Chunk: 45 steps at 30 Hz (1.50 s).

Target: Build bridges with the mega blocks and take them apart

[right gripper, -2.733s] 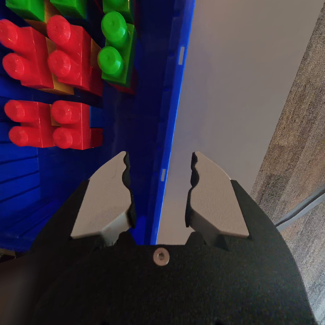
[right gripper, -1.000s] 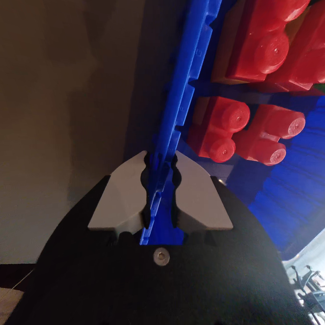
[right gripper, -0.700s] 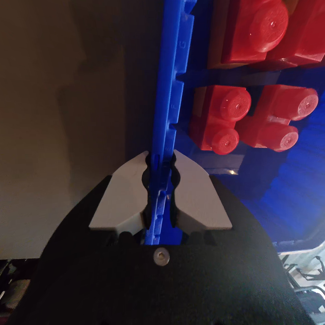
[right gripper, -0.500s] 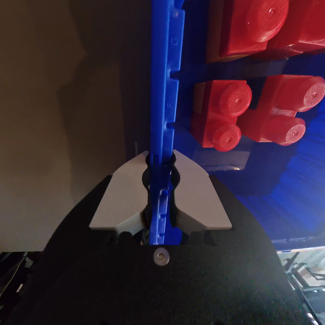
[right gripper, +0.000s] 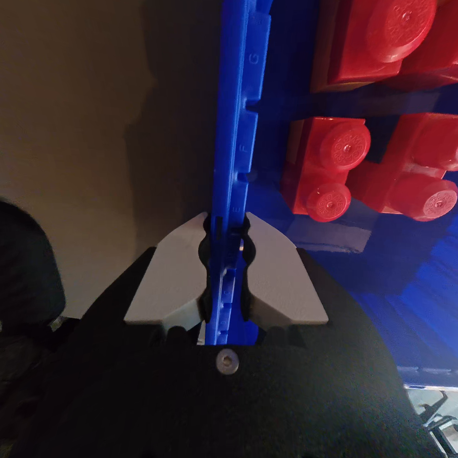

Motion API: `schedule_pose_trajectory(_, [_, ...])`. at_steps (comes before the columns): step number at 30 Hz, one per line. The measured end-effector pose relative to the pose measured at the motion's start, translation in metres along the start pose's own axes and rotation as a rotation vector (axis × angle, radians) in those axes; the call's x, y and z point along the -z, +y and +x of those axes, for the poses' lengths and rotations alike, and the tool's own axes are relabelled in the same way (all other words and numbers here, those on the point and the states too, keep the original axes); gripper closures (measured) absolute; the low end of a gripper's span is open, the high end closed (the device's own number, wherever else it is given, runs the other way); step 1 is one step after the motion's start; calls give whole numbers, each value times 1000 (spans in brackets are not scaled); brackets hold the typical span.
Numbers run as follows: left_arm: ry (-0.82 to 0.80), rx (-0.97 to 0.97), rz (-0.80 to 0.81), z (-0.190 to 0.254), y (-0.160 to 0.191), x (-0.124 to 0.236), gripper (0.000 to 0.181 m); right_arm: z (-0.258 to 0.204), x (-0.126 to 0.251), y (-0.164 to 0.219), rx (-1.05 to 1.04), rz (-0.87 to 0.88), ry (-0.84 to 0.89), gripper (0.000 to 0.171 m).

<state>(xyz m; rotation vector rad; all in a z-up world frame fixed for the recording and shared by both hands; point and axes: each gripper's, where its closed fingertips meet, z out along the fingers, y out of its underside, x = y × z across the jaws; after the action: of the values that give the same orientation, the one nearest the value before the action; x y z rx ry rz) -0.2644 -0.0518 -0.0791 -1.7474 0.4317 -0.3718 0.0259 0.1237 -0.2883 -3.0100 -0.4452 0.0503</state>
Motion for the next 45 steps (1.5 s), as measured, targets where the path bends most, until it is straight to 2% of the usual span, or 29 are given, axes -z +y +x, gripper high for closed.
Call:
schedule_pose_trajectory(10, [3,-21,15,5,-2,9,130,-80,-3,-32,26,94,-93,145])
schedule_pose_trajectory(21, [-16,-30,-22,2,3,3,129,-89,-4,-41,65,132,-83,140])
schedule_pose_trajectory(25, [-27,-45,-38,5,4,-4,129,-92,-5,-45,120,206,-86,129])
schedule_pose_trajectory(27, [-34,-55,-46,6,5,-7,129,-94,2,-49,140,271,-81,109])
schedule_pose_trajectory(30, [-56,-69,-63,6,6,-11,130,-98,30,-53,197,392,-84,91])
schedule_pose_trajectory(32, [-77,-72,-67,3,6,-14,130,-104,59,-53,242,488,-131,85])
schedule_pose_trajectory(39, [-169,-82,-111,-10,12,-29,128,-117,190,-45,414,908,-354,94])
schedule_pose_trajectory(42, [-209,-79,-137,-17,16,-39,129,-117,219,-43,497,966,-424,95])
schedule_pose_trajectory(45, [-226,-73,-115,-17,12,-51,128,-115,229,-43,576,974,-440,93])
